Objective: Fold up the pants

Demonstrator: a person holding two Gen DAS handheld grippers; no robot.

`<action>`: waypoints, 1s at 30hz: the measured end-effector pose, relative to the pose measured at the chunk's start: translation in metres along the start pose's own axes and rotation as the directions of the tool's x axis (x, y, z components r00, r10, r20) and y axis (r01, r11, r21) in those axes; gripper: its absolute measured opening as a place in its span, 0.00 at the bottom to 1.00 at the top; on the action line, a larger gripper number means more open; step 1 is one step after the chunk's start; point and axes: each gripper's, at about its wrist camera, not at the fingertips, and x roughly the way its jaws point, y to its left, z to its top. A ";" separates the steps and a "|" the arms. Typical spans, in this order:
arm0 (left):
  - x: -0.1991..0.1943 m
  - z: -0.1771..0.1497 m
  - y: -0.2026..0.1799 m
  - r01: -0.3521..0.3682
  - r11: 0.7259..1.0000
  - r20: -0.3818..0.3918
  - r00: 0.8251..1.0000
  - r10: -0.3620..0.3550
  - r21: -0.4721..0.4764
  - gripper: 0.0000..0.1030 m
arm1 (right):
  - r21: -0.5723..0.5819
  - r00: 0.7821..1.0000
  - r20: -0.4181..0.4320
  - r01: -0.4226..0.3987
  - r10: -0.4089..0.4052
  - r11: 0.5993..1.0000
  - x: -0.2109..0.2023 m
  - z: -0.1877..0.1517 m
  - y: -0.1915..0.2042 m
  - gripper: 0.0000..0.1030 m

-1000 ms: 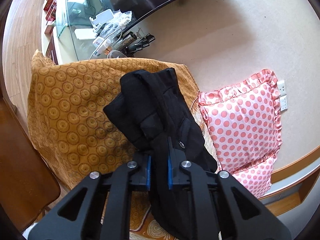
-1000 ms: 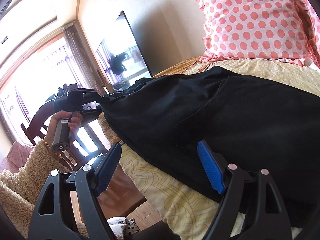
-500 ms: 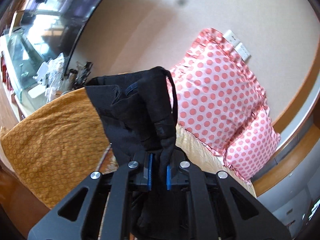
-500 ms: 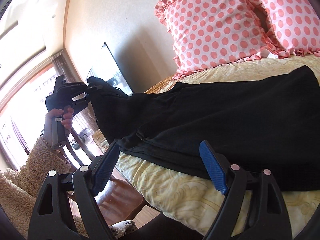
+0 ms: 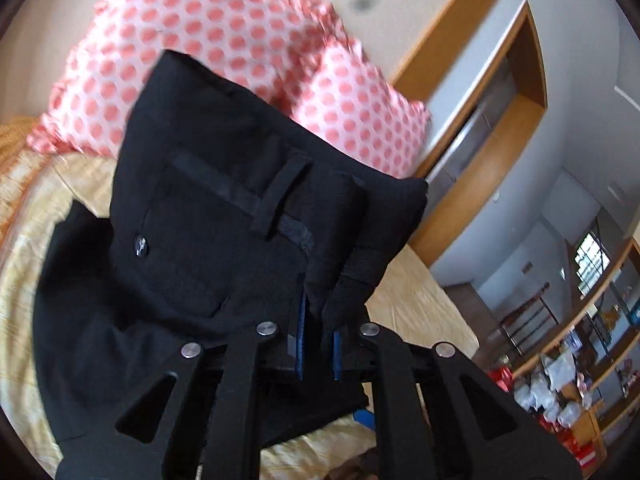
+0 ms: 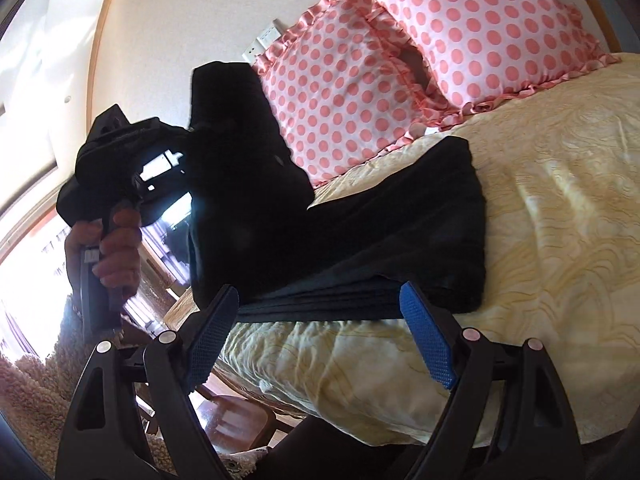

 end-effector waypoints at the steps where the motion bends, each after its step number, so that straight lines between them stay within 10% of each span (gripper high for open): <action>1: 0.025 -0.015 -0.002 0.009 1.000 -0.069 0.998 -0.010 -0.012 0.09 | -0.004 1.000 0.010 0.009 -0.009 1.000 -0.005 0.000 -0.001 0.82; 4: 0.082 -0.055 0.013 0.001 0.995 -0.233 0.972 -0.024 -0.098 0.09 | -0.004 0.999 0.023 0.035 -0.035 0.999 -0.018 0.000 -0.007 0.82; 13: 0.054 -0.029 -0.021 0.021 0.999 -0.081 0.996 -0.024 -0.029 0.08 | 0.066 0.993 0.100 0.054 -0.061 0.996 -0.048 0.005 -0.033 0.86; 19: 0.082 -0.074 -0.014 -0.004 1.000 -0.226 0.974 0.005 0.008 0.10 | 0.066 0.989 0.111 0.087 -0.094 0.994 -0.054 0.005 -0.035 0.86; 24: 0.078 -0.084 -0.019 0.001 0.997 -0.174 0.985 0.013 0.078 0.15 | 0.041 0.985 0.131 0.111 -0.116 0.993 -0.059 0.010 -0.028 0.86; 26: 0.074 -0.086 -0.021 -0.008 0.994 -0.173 0.985 0.027 0.110 0.22 | 0.026 0.982 0.148 0.116 -0.118 0.993 -0.061 0.014 -0.022 0.86; 28: 0.061 -0.086 -0.027 0.038 0.992 -0.179 0.984 -0.017 0.118 0.78 | 0.009 0.979 0.168 0.116 -0.116 0.993 -0.063 0.020 -0.016 0.86; 30: 0.036 -0.087 -0.029 0.068 0.990 -0.112 0.992 -0.054 0.123 0.93 | -0.016 0.975 0.190 0.117 -0.112 0.993 -0.065 0.025 -0.008 0.86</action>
